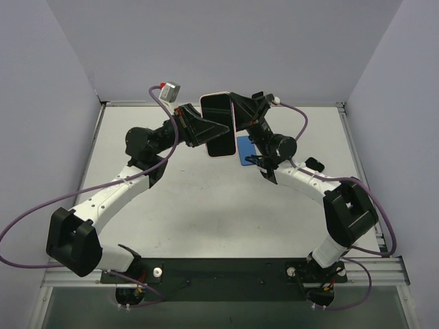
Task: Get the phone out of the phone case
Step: Remove the phone case from the phone.
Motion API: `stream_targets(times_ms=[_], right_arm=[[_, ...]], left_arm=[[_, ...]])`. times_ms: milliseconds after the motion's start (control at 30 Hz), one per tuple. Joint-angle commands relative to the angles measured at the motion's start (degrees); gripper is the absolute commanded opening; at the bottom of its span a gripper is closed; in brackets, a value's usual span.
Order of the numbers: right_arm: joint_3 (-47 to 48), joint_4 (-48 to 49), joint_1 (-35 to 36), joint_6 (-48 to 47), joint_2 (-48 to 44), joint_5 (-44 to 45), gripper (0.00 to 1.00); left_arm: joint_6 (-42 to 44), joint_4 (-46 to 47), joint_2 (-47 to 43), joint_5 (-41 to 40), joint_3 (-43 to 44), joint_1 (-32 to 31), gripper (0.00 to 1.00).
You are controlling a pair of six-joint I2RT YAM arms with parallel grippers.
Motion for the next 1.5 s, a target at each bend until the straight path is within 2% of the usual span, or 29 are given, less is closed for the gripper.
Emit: stream_targets(times_ms=[0,233,367,400,533,867,933,1000,1067,1100,1233,1333,1467], right_arm=[[-2.3,-1.7,1.4,19.4,7.8,-2.4,0.00],[-1.8,-1.6,1.7,19.3,9.1,-2.5,0.00],[-0.8,-1.6,1.9,18.9,9.7,-3.3,0.00],[-0.6,-1.5,2.0,18.8,9.9,-3.5,0.00],[-1.9,-1.6,2.1,18.2,9.7,-4.2,0.00],[-12.3,-1.5,-1.6,8.0,6.1,-10.4,0.00],[-13.5,-5.1,-2.7,1.9,4.1,-13.6,0.00],[-16.3,-11.0,-3.2,-3.7,0.8,-17.0,0.00],[-19.4,-16.3,-3.8,-10.8,-1.7,-18.4,0.00],[-20.5,-17.1,-3.9,-12.2,-2.2,-19.5,0.00],[-23.8,-15.4,-4.6,-15.6,-1.9,-22.9,0.00],[-24.9,-13.3,-4.6,-16.6,-1.2,-26.7,0.00],[-26.8,-17.4,-4.6,-21.8,-2.7,-30.1,0.04]], left_arm=[[3.1,34.0,-8.4,14.8,8.9,-7.4,0.00],[12.4,24.5,-11.9,19.3,7.9,-10.6,0.00],[20.9,17.3,-13.5,22.3,8.4,-12.6,0.00],[23.6,10.7,-14.1,22.7,8.8,-13.2,0.00],[35.1,-1.1,-16.7,23.2,9.4,-14.9,0.00],[37.5,-7.7,-18.4,19.5,9.7,-14.9,0.00],[37.7,-10.3,-17.8,18.4,11.7,-14.8,0.00],[37.9,-18.1,-15.6,17.3,14.4,-14.7,0.00],[35.8,-21.5,-13.5,17.3,17.7,-14.4,0.00],[31.8,-20.2,-11.8,17.3,17.9,-14.1,0.00],[21.7,-9.3,-9.6,14.6,16.3,-10.0,0.00],[16.0,-5.7,-8.1,12.5,14.7,-6.8,0.00],[5.7,3.1,-4.7,10.8,13.5,-3.2,0.00]])
